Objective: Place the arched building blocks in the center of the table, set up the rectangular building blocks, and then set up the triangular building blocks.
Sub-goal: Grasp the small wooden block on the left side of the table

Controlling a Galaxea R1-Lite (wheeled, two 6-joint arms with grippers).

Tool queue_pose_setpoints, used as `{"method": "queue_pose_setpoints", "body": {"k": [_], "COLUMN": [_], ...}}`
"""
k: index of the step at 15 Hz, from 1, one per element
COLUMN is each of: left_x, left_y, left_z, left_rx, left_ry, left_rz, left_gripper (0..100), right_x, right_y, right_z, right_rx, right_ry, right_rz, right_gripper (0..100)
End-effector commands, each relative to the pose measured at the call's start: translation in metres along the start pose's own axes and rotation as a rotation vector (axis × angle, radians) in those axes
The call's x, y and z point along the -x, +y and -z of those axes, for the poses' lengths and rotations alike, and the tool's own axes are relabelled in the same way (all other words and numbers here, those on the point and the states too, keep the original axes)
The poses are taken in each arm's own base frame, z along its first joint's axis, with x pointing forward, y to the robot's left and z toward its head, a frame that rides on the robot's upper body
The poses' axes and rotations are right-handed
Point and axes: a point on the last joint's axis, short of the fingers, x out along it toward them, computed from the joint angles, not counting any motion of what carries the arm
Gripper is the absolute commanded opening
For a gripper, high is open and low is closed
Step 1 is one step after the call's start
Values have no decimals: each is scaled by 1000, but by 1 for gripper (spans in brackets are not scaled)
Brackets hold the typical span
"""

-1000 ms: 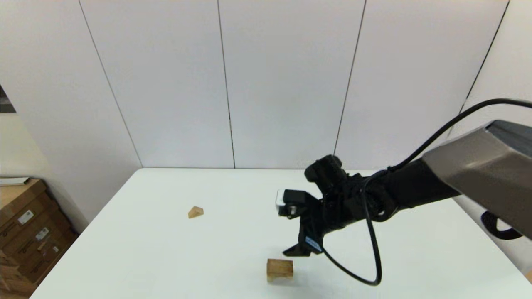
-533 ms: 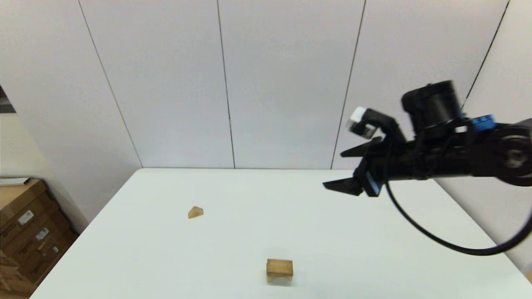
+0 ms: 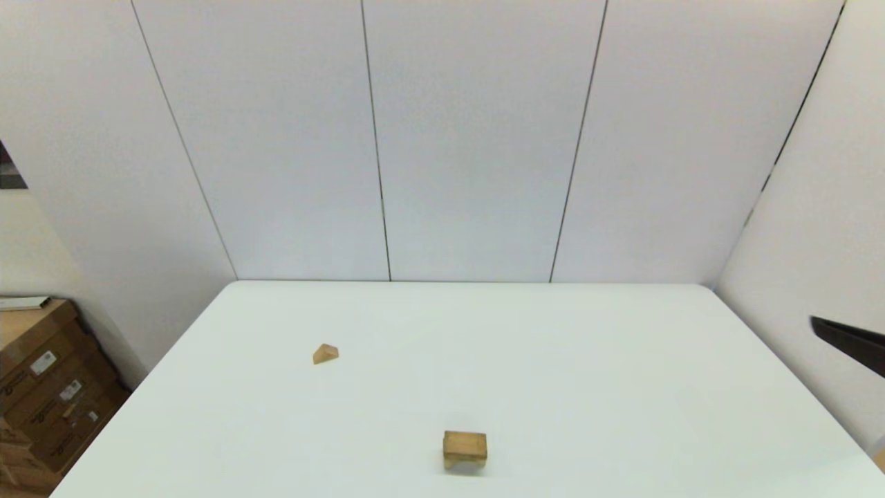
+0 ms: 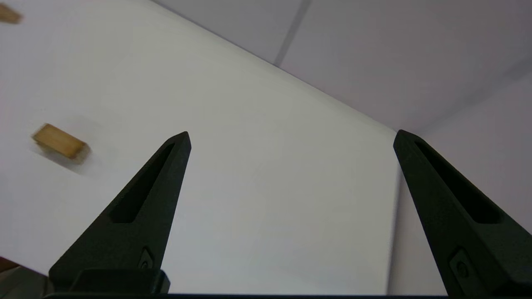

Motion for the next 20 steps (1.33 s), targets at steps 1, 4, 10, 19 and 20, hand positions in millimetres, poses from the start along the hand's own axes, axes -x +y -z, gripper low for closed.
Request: {"method": "queue_pose_setpoints", "body": {"k": [1, 4, 10, 19, 20], "left_x": [0, 0, 0, 0, 0], "left_y": [0, 0, 0, 0, 0], "left_z": [0, 0, 0, 0, 0], "left_rx": [0, 0, 0, 0, 0], "left_ry": [1, 1, 1, 1, 1], "left_rz": [0, 1, 1, 1, 0], "left_gripper": [100, 100, 100, 100, 100], "right_x": [100, 115, 118, 81, 71], "right_y": [26, 35, 45, 69, 70], "right_z": [75, 99, 115, 178, 185], "right_rx": [-147, -167, -246, -363, -353], "right_ry": [5, -23, 0, -225, -244], "right_rz": [138, 204, 372, 267, 269], "right_gripper": [100, 100, 100, 100, 100]}}
